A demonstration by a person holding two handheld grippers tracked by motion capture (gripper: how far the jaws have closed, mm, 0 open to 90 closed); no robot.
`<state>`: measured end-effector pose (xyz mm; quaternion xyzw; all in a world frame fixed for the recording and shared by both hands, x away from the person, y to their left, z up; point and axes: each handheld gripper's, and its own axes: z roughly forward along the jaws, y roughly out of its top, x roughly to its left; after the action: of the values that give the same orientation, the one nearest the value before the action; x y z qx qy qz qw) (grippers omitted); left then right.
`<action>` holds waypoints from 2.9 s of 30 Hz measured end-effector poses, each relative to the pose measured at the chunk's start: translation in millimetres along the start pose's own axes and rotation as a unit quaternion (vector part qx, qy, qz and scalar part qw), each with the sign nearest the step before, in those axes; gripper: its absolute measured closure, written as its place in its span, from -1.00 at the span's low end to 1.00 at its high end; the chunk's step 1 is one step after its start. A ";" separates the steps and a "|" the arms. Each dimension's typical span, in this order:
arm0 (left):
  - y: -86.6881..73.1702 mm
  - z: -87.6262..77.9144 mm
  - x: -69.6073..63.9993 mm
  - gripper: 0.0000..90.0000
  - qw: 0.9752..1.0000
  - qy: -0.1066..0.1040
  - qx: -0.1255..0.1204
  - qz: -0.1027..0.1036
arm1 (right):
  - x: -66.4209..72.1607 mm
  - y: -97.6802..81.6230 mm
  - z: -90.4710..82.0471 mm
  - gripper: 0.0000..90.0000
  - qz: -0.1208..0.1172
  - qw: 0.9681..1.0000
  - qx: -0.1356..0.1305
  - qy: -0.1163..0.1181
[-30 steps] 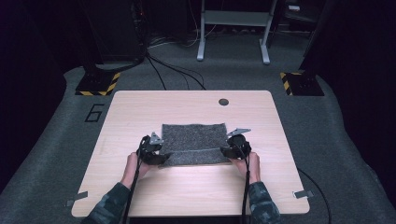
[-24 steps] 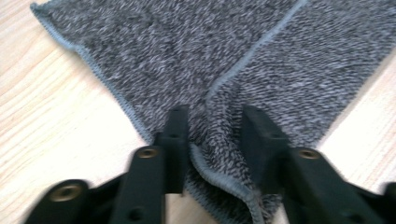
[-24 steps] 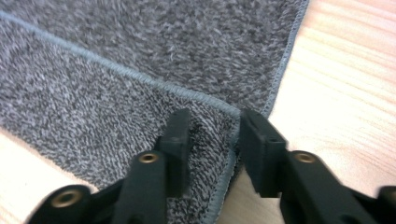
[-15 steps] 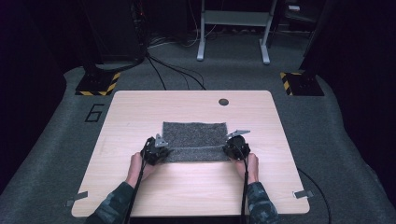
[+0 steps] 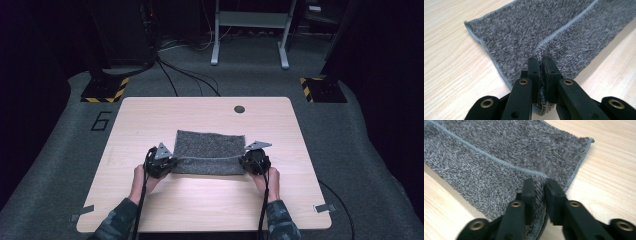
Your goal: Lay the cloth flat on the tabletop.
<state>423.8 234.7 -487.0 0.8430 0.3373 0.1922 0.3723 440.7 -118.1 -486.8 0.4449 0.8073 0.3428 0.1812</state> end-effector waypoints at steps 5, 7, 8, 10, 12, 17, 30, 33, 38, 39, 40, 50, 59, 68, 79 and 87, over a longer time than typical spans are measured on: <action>-5.2 -1.7 -2.1 0.90 1.000 -0.008 -0.002 -0.002 | 0.4 -6.1 0.3 0.77 -0.002 1.000 0.004 -0.002; -6.3 0.0 -1.4 0.90 1.000 -0.010 0.005 0.001 | -1.2 -6.9 3.4 0.65 0.007 1.000 0.013 0.002; -7.5 2.5 -1.3 0.90 1.000 -0.011 0.003 0.000 | -1.9 -7.0 5.1 0.60 0.009 1.000 0.015 0.002; -8.5 5.3 -1.3 0.90 1.000 -0.012 0.012 -0.002 | -4.0 -6.8 10.5 0.53 0.015 1.000 0.021 -0.009; -9.6 8.2 -1.6 0.90 1.000 -0.017 0.012 -0.008 | -5.5 -6.5 15.6 0.57 0.023 0.999 0.030 -0.016; -10.4 12.0 -4.2 0.90 1.000 -0.018 0.014 -0.009 | -8.8 -7.6 22.3 0.90 0.027 0.999 0.037 -0.009; -11.6 -3.8 -14.5 0.89 0.999 -0.028 -0.023 -0.015 | -5.1 -3.9 -21.7 0.96 -0.005 0.999 -0.033 -0.015; -15.9 -12.2 -18.8 0.86 0.999 -0.039 -0.020 -0.011 | 1.7 -12.8 -34.8 0.96 -0.007 0.999 -0.038 -0.012; -34.1 -26.6 -31.9 0.71 0.998 -0.054 -0.020 -0.009 | 23.2 -40.0 -51.9 0.92 -0.028 0.999 -0.029 0.001; -37.7 -30.0 -35.1 0.65 0.998 -0.063 -0.017 -0.009 | 25.8 -46.4 -54.3 0.89 -0.034 0.999 -0.026 0.005; -41.4 -33.6 -38.0 0.63 0.997 -0.071 -0.015 -0.007 | 28.9 -52.7 -57.1 0.86 -0.034 0.999 -0.021 0.013; -58.0 -74.2 -40.4 0.00 0.997 -0.073 -0.024 -0.019 | 23.7 -82.5 -93.7 0.31 0.003 0.998 -0.039 0.043; -42.1 -34.5 -23.1 -0.43 1.000 -0.016 0.000 -0.022 | 19.6 -56.7 -59.8 -0.53 0.002 0.999 -0.042 0.005; -35.8 4.2 -19.8 -0.58 0.999 0.013 0.046 0.000 | 31.4 -34.7 1.4 -0.74 -0.030 0.999 0.001 -0.014; -30.2 14.5 -10.2 -0.64 0.998 -0.003 0.059 -0.018 | 19.0 -45.5 7.8 -0.81 0.004 1.000 0.014 -0.006; -32.5 -4.9 -11.4 -0.69 0.999 0.000 0.036 -0.030 | 15.4 -48.0 6.9 -0.85 0.007 1.000 0.011 -0.011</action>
<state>399.1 245.1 -509.3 0.8451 0.3696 0.1689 0.3474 408.0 -120.2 -525.7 0.4562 0.8059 0.3300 0.1830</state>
